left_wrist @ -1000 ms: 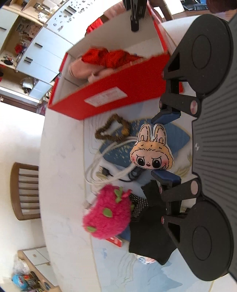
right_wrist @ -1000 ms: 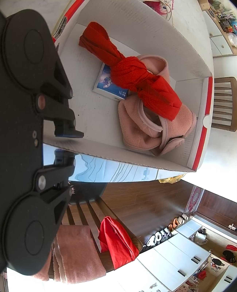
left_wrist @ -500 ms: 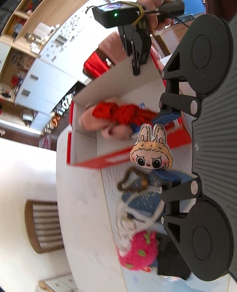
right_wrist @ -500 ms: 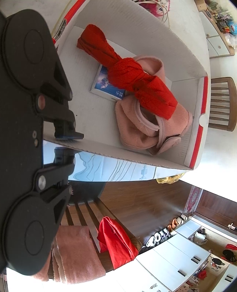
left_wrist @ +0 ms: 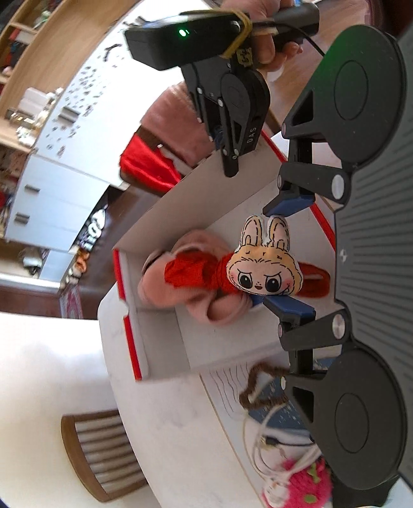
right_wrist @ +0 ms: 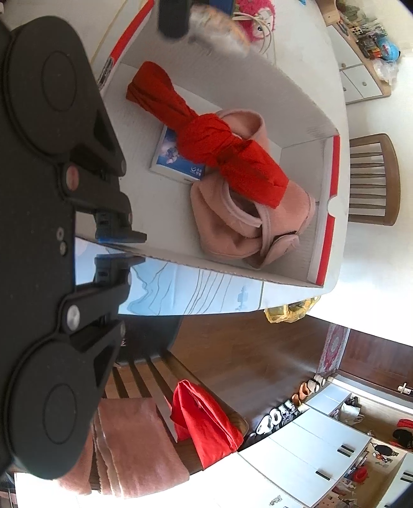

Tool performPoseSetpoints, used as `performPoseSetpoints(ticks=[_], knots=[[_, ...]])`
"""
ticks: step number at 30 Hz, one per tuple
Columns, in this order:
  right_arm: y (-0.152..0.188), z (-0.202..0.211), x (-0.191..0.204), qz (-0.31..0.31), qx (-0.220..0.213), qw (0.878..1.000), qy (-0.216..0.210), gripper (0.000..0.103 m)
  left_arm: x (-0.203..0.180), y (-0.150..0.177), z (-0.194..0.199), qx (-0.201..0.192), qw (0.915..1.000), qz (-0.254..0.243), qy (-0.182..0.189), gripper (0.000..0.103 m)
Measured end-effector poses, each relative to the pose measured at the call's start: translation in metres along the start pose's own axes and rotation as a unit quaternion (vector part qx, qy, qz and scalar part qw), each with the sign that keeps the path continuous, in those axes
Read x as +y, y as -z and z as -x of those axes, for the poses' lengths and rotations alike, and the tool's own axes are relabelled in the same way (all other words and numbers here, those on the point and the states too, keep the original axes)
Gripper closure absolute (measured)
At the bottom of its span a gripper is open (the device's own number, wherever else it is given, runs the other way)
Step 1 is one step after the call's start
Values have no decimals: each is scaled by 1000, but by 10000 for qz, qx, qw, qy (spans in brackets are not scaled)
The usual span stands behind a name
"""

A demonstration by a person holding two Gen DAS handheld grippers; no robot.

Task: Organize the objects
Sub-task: 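Carry the bunny plush with the left gripper into the box and release, then return the left gripper to the table and grasp the white USB cable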

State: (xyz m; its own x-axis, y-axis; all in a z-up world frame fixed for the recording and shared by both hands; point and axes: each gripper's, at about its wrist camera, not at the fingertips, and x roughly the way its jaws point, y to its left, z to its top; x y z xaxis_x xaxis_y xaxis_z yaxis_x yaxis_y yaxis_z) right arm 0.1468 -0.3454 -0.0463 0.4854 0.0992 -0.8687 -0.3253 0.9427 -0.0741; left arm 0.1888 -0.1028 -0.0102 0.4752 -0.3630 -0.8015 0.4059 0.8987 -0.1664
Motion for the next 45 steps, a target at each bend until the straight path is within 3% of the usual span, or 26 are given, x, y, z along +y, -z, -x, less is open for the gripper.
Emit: performPoseSetpoints(ticks=[9, 23, 30, 34, 45], knots=[[1, 4, -6, -169, 97, 9997, -176, 97, -10, -12, -44, 660, 9975, -218, 130, 50], [0, 6, -9, -212, 97, 9995, -236, 97, -11, -18, -94, 1449, 9884, -459, -22, 50], [0, 5, -8, -209, 95, 9995, -235, 97, -5, -14, -101, 1550, 9874, -314, 26, 49], [1, 4, -8, -212, 94, 9995, -231, 97, 2, -12, -97, 1485, 9888, -94, 119, 38], [1, 4, -8, -208, 97, 9995, -224, 97, 14, -9, -72, 1139, 9934, 73, 119, 38]])
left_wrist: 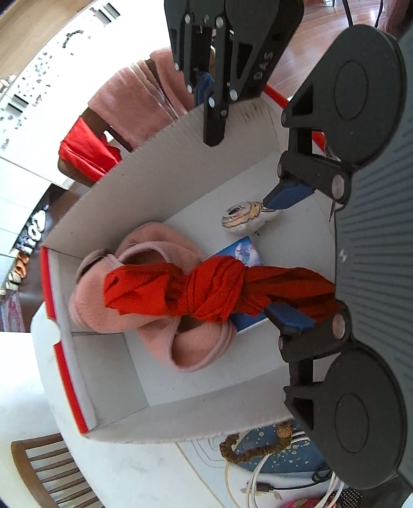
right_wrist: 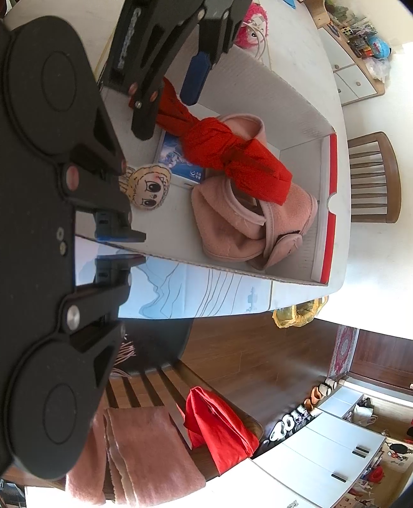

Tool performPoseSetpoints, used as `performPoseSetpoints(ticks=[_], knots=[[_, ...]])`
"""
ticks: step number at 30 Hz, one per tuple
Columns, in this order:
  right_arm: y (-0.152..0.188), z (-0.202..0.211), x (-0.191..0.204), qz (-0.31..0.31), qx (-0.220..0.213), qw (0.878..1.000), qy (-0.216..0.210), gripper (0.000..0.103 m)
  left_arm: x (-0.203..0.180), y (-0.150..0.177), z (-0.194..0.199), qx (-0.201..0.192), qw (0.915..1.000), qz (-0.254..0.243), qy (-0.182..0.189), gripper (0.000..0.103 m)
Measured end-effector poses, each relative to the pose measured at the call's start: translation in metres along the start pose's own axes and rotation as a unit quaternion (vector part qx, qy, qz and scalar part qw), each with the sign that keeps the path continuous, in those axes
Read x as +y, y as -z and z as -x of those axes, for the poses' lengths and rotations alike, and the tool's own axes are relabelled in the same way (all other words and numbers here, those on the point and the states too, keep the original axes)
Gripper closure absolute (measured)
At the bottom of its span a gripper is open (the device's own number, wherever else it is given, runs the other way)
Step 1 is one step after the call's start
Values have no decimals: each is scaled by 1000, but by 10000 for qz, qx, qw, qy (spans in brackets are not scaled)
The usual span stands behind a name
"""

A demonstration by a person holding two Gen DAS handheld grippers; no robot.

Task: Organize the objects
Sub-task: 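Return the left gripper to the table and grasp the white USB cable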

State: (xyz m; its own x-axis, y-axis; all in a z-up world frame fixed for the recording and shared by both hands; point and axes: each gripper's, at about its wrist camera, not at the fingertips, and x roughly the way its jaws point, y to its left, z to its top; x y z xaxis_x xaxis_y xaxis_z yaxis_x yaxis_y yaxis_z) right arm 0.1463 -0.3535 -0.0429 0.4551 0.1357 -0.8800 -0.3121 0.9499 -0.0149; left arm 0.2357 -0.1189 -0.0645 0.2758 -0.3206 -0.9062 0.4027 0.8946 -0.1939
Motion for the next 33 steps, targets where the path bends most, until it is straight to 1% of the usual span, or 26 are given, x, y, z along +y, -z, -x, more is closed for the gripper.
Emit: performPoseSetpoints(ticks=[5, 9, 12, 15, 18, 21, 23, 26, 28, 32, 33], knots=[[1, 1, -1, 20, 12, 10000, 31, 97, -7, -1, 16, -257, 9996, -27, -77, 38], [1, 3, -1, 46, 16, 10000, 68, 97, -8, -1, 32, -507, 9987, 73, -6, 38], [0, 4, -1, 60, 27, 9999, 78, 97, -7, 3, 46, -707, 9973, 170, -57, 38], [0, 5, -2, 79, 52, 9999, 101, 97, 1, 10, 61, -885, 9956, 297, -100, 34], [-2, 5, 0, 86, 63, 9999, 115, 97, 12, 19, 74, -1016, 9937, 439, -161, 31], [-2, 5, 0, 89, 80, 9998, 141, 97, 27, 32, 86, -1122, 9911, 631, -326, 26], [-3, 4, 2, 94, 91, 9998, 157, 97, 39, 39, 91, -1161, 9892, 785, -427, 26], [-3, 3, 2, 94, 94, 9998, 159, 97, 58, 52, 100, -1210, 9850, 1108, -531, 25], [-3, 3, 2, 92, 99, 9998, 166, 97, 72, 60, 106, -1255, 9816, 1293, -635, 17], [-3, 2, 3, 73, 110, 9997, 192, 96, 98, 72, 112, -1276, 9758, 1569, -827, 16], [-3, 2, 3, 73, 110, 9997, 196, 96, 103, 75, 113, -1274, 9745, 1619, -888, 15]])
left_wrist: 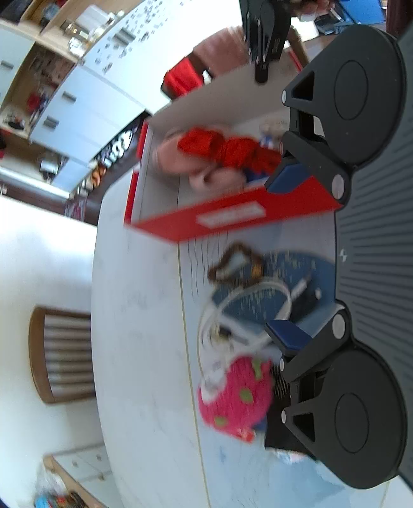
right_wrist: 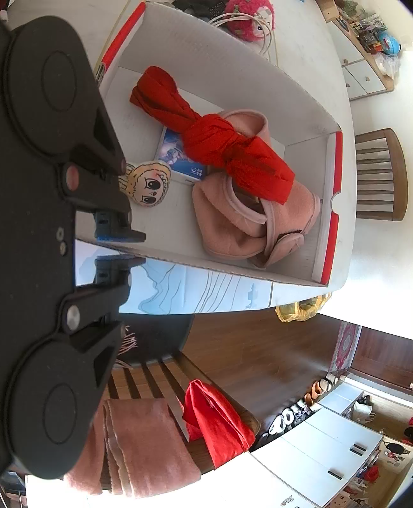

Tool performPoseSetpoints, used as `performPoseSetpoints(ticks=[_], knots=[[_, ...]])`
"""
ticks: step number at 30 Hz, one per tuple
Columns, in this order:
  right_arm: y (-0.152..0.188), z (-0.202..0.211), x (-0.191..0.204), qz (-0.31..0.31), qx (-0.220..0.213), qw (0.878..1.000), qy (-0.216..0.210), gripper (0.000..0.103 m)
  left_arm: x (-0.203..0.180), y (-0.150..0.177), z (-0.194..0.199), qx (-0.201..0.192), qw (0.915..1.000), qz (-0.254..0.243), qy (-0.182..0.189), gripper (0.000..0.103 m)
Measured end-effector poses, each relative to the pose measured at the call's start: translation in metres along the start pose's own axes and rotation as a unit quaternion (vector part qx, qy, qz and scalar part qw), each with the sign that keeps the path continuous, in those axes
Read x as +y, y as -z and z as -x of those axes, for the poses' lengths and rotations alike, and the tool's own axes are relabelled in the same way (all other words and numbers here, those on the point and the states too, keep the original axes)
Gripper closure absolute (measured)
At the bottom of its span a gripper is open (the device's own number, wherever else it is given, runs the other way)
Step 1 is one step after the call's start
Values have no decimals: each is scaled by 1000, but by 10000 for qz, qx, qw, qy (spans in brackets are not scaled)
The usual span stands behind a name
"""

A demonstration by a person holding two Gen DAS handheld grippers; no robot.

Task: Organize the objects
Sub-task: 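Return the left gripper to the table and grasp the white USB cable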

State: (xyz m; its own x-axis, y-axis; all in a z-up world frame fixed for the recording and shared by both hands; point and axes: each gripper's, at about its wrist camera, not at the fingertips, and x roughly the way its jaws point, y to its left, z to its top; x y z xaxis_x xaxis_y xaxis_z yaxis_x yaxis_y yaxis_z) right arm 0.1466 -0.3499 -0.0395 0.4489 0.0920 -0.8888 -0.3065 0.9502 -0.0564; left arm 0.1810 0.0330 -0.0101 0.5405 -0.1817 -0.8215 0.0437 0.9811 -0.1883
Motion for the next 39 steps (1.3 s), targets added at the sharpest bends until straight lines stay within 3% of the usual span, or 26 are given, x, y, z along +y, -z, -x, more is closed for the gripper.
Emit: performPoseSetpoints(ticks=[4, 7, 16, 28, 36, 39], knots=[[0, 0, 1, -5, 1, 10000, 21, 96, 28, -1, 0, -66, 9987, 193, -469, 3], [0, 0, 2, -2, 7, 10000, 42, 96, 51, -6, -3, -140, 9960, 358, -805, 3], [0, -1, 3, -32, 26, 10000, 74, 96, 96, -15, -33, -17, 9897, 545, -1320, 3], [-2, -4, 4, -82, 43, 9999, 79, 96, 64, 1, -53, 272, 9955, 208, -884, 3], [-3, -5, 5, -57, 48, 9999, 82, 96, 49, 9, -67, 361, 9945, 402, -898, 4], [-4, -5, 5, -49, 48, 9999, 82, 96, 43, 8, -72, 343, 9946, 425, -880, 16]])
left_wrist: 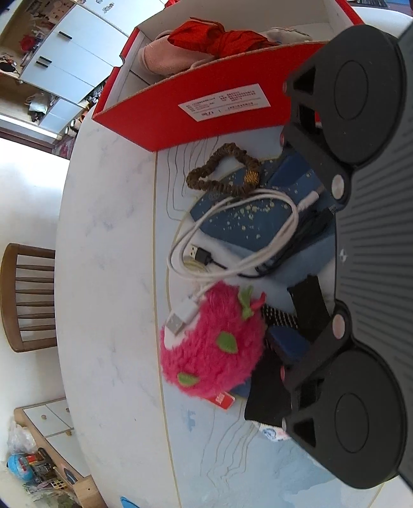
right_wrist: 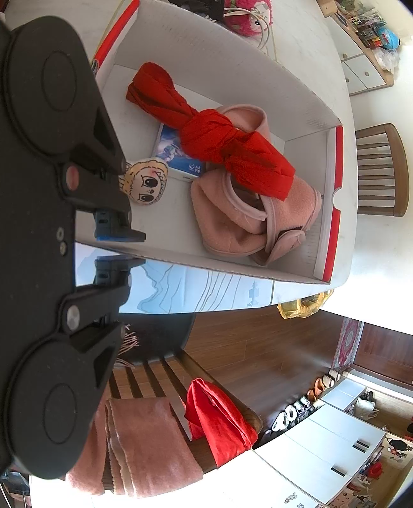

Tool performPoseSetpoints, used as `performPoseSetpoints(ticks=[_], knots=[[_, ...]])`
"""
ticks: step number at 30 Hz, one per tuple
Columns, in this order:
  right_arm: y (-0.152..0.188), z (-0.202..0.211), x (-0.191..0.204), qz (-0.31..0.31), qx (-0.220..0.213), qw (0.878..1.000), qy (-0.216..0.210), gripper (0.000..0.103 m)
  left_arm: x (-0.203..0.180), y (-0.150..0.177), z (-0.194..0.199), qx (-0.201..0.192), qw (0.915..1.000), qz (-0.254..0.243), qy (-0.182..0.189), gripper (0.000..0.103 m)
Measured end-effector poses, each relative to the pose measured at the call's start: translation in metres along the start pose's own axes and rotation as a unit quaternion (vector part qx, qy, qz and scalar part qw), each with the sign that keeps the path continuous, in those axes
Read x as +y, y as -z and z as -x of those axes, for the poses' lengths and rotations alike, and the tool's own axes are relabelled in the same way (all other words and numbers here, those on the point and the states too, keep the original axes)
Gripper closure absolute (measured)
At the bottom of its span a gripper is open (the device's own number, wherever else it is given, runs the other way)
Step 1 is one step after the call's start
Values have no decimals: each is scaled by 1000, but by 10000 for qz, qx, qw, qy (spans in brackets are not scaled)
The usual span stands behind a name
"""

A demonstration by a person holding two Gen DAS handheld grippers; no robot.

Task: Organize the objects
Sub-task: 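Return the left gripper to the table and grasp the white USB cable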

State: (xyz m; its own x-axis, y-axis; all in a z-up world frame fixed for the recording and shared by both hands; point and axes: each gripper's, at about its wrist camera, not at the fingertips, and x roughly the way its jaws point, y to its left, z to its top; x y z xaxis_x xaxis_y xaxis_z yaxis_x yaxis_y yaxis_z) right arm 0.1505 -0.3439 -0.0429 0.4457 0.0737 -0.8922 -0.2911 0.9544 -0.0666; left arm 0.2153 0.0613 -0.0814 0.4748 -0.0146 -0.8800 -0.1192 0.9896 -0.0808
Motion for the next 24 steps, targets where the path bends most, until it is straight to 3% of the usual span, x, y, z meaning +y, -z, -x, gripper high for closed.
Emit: performPoseSetpoints(ticks=[7, 11, 12, 19, 24], knots=[[-1, 0, 0, 15, -2, 10000, 0, 96, 0, -5, -21, 230, 9984, 496, 159, 61], [-1, -1, 0, 13, -4, 10000, -2, 96, 0, -6, -25, 156, 9981, 592, 117, 77], [-1, -1, 0, 14, -4, 10000, 0, 96, 1, -7, -25, 143, 9980, 599, 104, 86], [-1, -2, 0, 14, 0, 10000, 0, 96, 6, -4, -15, -93, 9979, 600, 224, 97], [-1, -1, 0, 14, -5, 10000, -4, 96, -2, -2, 7, -411, 9987, 177, 240, 99]])
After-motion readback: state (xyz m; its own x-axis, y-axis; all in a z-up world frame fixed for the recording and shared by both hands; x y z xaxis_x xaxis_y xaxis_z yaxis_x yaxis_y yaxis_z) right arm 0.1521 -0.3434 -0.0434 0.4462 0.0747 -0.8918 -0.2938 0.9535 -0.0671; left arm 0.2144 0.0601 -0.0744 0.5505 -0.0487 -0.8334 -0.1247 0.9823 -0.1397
